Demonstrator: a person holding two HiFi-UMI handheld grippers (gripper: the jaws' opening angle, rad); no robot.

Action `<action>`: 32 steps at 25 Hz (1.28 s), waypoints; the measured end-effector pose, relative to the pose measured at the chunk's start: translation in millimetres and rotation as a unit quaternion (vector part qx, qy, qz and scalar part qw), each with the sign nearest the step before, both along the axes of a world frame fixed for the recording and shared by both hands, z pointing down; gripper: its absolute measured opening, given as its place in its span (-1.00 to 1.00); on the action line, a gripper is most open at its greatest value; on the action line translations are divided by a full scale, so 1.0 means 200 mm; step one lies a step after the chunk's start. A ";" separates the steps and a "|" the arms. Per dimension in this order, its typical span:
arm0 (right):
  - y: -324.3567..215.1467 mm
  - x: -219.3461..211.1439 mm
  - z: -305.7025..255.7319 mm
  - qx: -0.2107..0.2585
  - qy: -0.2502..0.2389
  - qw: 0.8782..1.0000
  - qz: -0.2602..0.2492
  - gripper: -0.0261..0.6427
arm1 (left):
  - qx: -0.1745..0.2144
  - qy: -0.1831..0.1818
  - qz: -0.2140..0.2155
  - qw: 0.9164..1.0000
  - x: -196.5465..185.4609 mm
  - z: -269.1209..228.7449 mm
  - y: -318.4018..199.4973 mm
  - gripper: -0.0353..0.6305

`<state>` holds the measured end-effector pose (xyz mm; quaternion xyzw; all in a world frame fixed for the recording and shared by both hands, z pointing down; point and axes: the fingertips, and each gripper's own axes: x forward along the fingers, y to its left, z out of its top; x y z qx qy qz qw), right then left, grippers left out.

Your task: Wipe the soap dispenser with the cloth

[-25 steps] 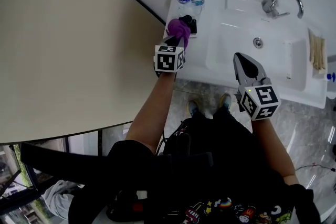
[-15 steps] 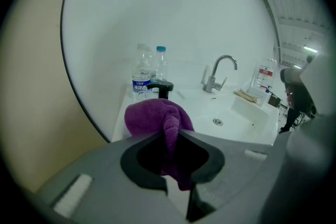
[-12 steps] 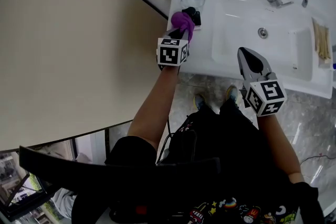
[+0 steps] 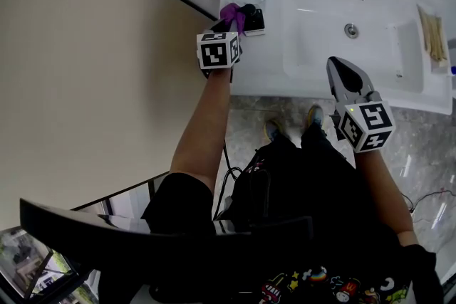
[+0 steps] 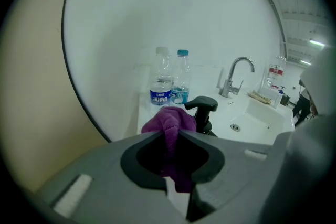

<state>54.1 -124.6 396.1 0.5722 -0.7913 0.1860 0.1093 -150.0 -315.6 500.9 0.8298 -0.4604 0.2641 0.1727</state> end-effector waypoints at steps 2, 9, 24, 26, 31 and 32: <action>0.00 0.00 0.00 -0.002 -0.002 1.000 -0.004 -0.85 | 0.000 -0.002 0.001 1.000 0.00 -0.01 0.02 -0.74; -0.04 -0.02 0.01 -0.005 -0.015 0.999 -0.039 -0.85 | -0.008 0.000 0.014 1.000 0.09 -0.02 0.24 -0.74; -0.09 0.31 0.05 -0.002 -0.045 0.994 -0.095 -0.85 | -0.033 0.025 0.050 0.998 0.78 -0.02 0.45 -0.74; -0.09 0.38 0.05 -0.001 -0.046 0.995 -0.090 -0.85 | -0.028 0.025 0.041 0.998 0.83 -0.03 0.38 -0.74; -0.05 0.49 0.06 -0.007 -0.042 0.996 -0.077 -0.85 | -0.009 0.012 -0.008 1.000 0.74 -0.03 0.18 -0.74; -0.04 0.51 0.07 -0.008 -0.040 0.996 -0.075 -0.85 | -0.006 0.011 -0.018 1.000 0.72 -0.03 0.15 -0.74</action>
